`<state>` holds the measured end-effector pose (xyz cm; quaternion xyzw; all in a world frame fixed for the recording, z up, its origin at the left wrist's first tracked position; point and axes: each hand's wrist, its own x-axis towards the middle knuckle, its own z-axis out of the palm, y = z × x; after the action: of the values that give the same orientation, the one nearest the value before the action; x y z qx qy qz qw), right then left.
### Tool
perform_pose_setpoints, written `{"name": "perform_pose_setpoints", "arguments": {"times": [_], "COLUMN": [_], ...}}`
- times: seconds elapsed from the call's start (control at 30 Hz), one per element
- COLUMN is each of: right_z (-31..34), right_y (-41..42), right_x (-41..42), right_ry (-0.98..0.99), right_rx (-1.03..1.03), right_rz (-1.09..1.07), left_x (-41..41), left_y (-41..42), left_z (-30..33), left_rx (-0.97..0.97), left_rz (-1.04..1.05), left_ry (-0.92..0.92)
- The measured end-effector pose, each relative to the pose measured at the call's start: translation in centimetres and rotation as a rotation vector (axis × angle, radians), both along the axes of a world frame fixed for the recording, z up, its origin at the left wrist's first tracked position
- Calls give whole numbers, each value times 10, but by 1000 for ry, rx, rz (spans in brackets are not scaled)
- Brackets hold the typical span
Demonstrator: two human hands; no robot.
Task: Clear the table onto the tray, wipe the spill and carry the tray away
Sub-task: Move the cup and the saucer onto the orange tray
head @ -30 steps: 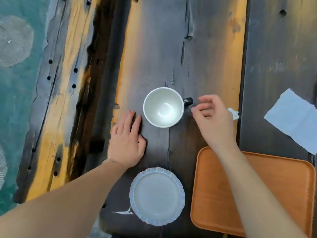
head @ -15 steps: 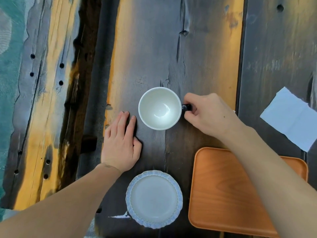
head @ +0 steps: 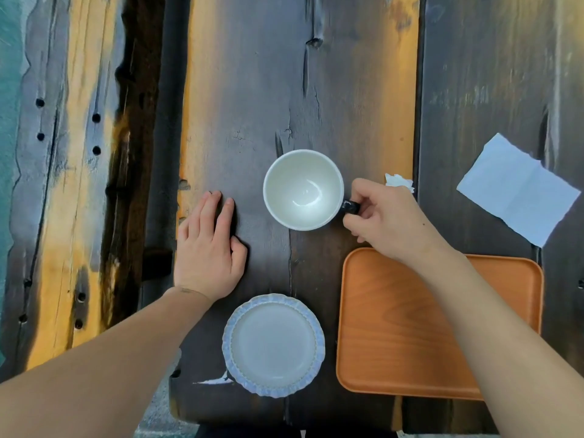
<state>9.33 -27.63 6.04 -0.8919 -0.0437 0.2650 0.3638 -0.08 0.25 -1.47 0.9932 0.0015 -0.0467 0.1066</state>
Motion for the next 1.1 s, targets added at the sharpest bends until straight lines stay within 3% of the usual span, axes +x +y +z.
{"name": "perform_pose_setpoints", "arguments": {"times": [0.3, 0.93, 1.1], "right_z": [26, 5, -2], "right_y": [-64, -129, -128], "right_x": [-46, -105, -99], "right_ry": [59, 99, 130], "right_rx": [5, -21, 13], "right_rz": [-54, 167, 41], "left_x": [-1, -4, -5], "left_y": [-2, -7, -6], "left_z": [1, -1, -2], "left_rx": [3, 8, 7], "left_rz": [20, 34, 32], "left_ry": [5, -52, -66]}}
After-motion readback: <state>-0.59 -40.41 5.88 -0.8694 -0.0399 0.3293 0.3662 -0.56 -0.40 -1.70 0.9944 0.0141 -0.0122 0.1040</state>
